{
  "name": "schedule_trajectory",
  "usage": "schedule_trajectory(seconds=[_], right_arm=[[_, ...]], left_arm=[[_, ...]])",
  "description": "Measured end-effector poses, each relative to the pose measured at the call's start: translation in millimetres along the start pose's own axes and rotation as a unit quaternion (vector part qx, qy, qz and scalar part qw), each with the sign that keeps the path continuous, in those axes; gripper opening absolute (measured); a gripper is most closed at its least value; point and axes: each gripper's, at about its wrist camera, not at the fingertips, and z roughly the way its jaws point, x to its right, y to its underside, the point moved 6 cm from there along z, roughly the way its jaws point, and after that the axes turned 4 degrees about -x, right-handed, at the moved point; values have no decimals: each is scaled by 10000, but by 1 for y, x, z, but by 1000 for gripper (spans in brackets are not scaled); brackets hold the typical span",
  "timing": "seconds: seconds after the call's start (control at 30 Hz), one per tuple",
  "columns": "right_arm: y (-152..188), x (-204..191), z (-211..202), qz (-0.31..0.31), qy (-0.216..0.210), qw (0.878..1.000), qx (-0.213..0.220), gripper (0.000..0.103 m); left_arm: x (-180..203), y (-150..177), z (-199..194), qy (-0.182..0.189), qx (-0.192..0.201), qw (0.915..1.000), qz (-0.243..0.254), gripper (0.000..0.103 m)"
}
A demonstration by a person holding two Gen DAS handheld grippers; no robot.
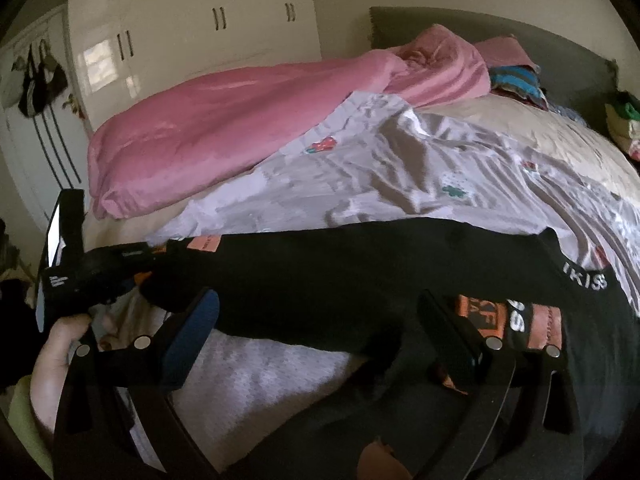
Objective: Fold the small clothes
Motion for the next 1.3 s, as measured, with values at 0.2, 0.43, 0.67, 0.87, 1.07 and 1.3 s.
schedule_trajectory(seconds=[0.2,0.43,0.67,0.87,1.07,1.3], right_arm=[[3,21,-19,294,106,9994,161,99],[15,58,-50,736,314,9962,341,99],[29,104,-93,1278,532,9883,637,99],[45,141,-122,1681,689,9800,818,99],[57,169,-144,1999,791,9716,992,99],[68,191,-169,2164,870,9653,1173,99]], left_arm=[[38,-1,-31,611,549,9948,607,9],[84,13,-60,1194,734,9827,1213,8],[131,36,-89,1673,692,9692,1672,8],[169,57,-111,1926,688,9559,2106,8],[205,69,-127,2090,731,9431,2481,8],[241,87,-142,2301,696,9290,2814,7]])
